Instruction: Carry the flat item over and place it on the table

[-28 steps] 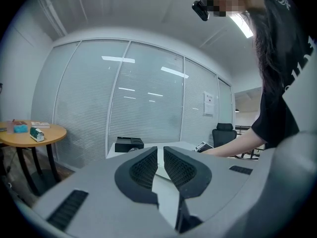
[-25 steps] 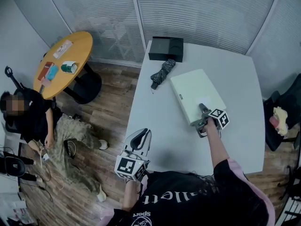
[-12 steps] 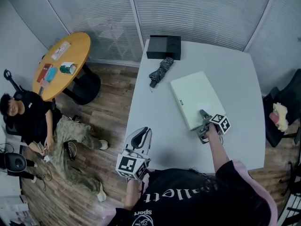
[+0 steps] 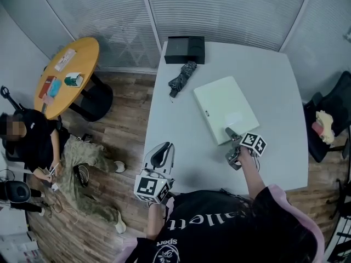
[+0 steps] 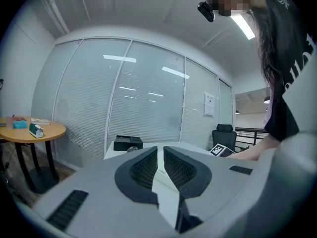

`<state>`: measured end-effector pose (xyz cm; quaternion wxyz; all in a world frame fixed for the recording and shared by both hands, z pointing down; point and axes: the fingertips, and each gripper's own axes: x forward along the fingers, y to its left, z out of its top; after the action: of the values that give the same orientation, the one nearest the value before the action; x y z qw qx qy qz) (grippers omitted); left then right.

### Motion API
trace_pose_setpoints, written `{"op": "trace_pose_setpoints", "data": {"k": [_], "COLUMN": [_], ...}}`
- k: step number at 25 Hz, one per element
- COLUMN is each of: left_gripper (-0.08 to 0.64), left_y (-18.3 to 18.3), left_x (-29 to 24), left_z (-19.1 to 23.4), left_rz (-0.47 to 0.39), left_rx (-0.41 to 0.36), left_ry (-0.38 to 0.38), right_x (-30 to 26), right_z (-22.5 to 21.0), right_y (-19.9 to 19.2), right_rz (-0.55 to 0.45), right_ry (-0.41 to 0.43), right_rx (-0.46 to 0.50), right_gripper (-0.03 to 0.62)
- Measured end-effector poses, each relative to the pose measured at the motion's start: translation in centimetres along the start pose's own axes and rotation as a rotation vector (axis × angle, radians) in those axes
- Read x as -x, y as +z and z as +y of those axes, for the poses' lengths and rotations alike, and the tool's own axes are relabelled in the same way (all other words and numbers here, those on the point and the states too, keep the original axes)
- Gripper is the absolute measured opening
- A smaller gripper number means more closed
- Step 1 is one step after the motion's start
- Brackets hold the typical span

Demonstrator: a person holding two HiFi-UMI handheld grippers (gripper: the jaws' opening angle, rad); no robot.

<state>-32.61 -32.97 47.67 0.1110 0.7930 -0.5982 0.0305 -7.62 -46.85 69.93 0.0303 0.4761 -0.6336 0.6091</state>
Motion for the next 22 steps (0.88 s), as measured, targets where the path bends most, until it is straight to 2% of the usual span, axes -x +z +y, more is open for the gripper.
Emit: {"op": "trace_pose_setpoints", "data": {"k": [4, 9, 16, 19, 22], "left_gripper": [0.055, 0.055, 0.055, 0.055, 0.055], "left_y": [-0.1, 0.0, 0.3, 0.0, -0.3], "left_x": [0.2, 0.3, -0.1, -0.4, -0.7], "left_z": [-0.2, -0.5, -1.4, -2.5, -4.2], "left_rz": [0.005, 0.0, -0.001, 0.002, 0.01], "left_rx": [-0.003, -0.001, -0.01, -0.013, -0.011], "left_ry": [-0.004, 0.001, -0.019, -0.035, -0.058], "right_x": [-0.9, -1.7, 1.0, 3.1, 6.0], "right_z": [0.9, 1.5, 2.7, 4.0, 5.8], "right_y": [-0.8, 0.0, -1.0, -1.2, -1.0], "right_rz": [0.028, 0.025, 0.039, 0.044, 0.036], "right_ry": [0.04, 0.054, 0.123, 0.187, 0.245], "right_rx": [-0.025, -0.026, -0.03, 0.017, 0.122], "right_gripper": [0.42, 0.42, 0.42, 0.42, 0.417]}}
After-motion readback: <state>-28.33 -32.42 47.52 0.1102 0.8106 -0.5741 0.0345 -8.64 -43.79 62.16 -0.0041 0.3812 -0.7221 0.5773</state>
